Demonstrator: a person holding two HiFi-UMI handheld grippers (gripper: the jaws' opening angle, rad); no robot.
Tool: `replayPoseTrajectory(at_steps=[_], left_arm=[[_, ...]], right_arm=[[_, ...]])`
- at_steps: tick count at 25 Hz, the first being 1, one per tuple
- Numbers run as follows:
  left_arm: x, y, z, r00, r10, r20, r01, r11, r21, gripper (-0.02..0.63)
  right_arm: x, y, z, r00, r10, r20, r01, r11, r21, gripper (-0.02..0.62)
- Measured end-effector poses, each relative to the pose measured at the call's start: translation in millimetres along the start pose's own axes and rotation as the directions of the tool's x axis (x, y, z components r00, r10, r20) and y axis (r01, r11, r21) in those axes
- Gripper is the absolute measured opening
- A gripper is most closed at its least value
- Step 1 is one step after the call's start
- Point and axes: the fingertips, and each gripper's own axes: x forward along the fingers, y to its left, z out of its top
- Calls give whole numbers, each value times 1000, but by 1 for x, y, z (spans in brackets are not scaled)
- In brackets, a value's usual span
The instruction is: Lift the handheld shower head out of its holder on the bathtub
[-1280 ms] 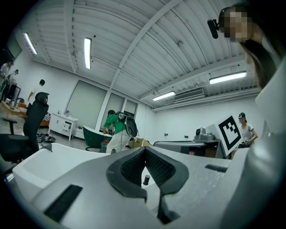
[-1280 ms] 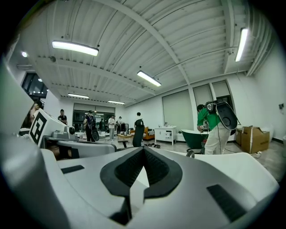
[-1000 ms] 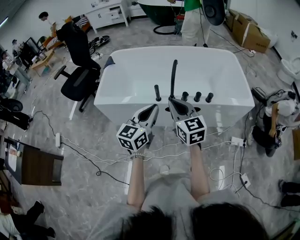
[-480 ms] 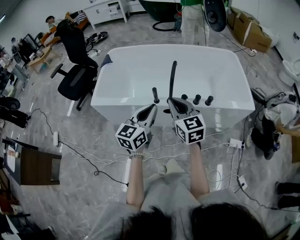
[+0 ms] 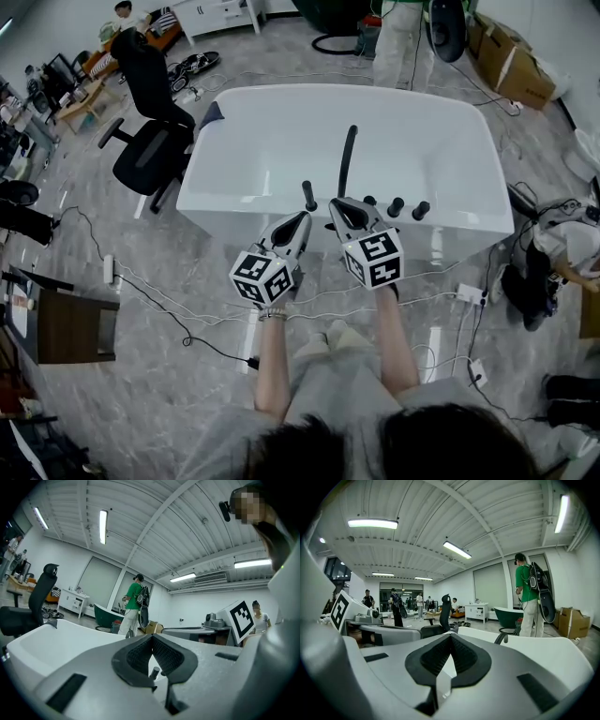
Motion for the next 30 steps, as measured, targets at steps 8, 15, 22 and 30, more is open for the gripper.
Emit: replayPoseTrajectory(at_steps=[8, 15, 22, 30], left_arm=[[15, 30, -9, 999, 10, -34, -11, 1000, -26, 5], [35, 65, -26, 996, -13, -89, 8, 999, -51, 5], [52, 98, -61, 989, -45, -141, 32, 996, -87, 5], [72, 132, -96, 981, -46, -187, 24, 992, -121, 5]], right_arm=[[38, -6, -10, 999, 20, -31, -20, 1000, 3, 2], [77, -14, -34, 997, 18, -76, -16, 999, 36, 2], [116, -23, -78, 991, 18, -134, -9, 998, 66, 2], [154, -42, -118, 984, 24, -176, -8, 996, 93, 2]])
